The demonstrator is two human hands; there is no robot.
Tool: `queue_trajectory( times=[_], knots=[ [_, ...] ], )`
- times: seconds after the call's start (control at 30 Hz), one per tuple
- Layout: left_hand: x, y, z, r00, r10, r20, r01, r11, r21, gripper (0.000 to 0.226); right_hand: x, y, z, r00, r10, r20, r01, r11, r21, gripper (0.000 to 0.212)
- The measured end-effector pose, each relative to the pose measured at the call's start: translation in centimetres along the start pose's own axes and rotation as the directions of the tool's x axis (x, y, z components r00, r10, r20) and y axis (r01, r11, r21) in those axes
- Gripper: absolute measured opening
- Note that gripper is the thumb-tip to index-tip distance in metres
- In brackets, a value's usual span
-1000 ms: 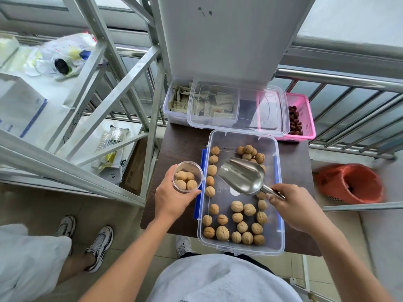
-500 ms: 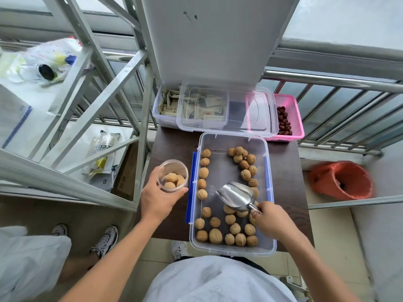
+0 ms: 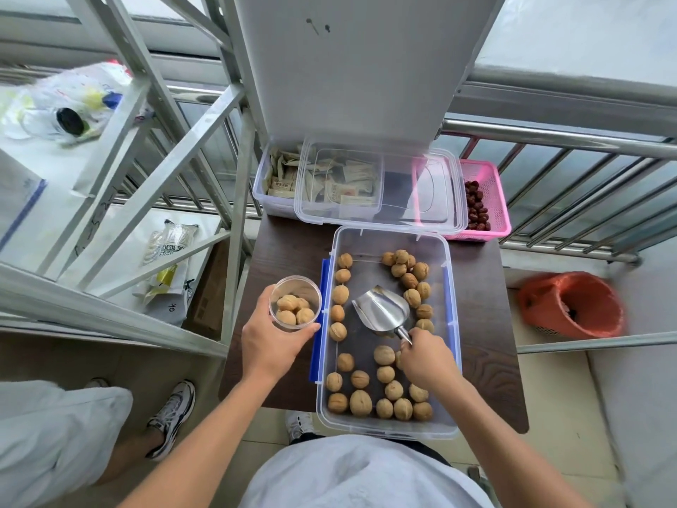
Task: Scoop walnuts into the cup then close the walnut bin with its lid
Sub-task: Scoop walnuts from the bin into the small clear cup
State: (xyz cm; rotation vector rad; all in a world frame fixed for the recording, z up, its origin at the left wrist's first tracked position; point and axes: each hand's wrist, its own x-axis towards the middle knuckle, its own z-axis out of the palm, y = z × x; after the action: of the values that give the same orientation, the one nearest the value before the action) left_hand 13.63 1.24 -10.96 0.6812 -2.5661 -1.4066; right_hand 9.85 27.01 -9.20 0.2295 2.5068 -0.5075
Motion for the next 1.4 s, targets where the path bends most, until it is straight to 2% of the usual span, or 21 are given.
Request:
queue_trajectory(
  times=[0.27, 0.47, 0.67, 0.9, 1.2, 1.4],
  knots=[
    [-0.2, -0.3, 0.3, 1.000, -0.029, 0.009, 0.029, 0.999, -0.016, 0.091, 4.2, -3.2, 0.3, 0.999, -0.050, -0.019, 0.050, 0.999, 0.008, 0.025],
    [0.6, -0.5, 0.3, 0.999, -0.036, 0.027, 0.037, 0.999, -0.025, 0.088, 6.3, -5.0, 1.8, 1.000, 0.002, -0.031, 0.001, 0.994, 0.114, 0.029],
    [1.0, -0.6, 0.3, 0.998, -0.059, 0.021, 0.060, 0.998, -0.027, 0.093, 6.0, -2.6, 3.1, 0.997, -0.032, -0.075, 0.053, 0.954, 0.294, 0.021],
    [1.1, -0.6, 0.4, 0.998, -0.059, 0.025, 0.059, 0.998, -0.020, 0.090, 4.6, -1.6, 2.2, 0.984, -0.088, -0.157, 0.159, 0.838, 0.522, 0.014],
    [1.2, -0.8, 0.3, 0.999, -0.040, -0.002, 0.040, 0.999, 0.001, 0.087, 2.5, 0.4, 0.1, 0.968, -0.064, -0.243, 0.180, 0.850, 0.494, 0.019],
    [0.4, -0.7, 0.3, 1.000, -0.017, -0.026, 0.017, 1.000, 0.023, 0.089, 0.6, 1.8, -0.7, 0.964, -0.139, -0.227, 0.231, 0.859, 0.457, 0.017]
  ],
)
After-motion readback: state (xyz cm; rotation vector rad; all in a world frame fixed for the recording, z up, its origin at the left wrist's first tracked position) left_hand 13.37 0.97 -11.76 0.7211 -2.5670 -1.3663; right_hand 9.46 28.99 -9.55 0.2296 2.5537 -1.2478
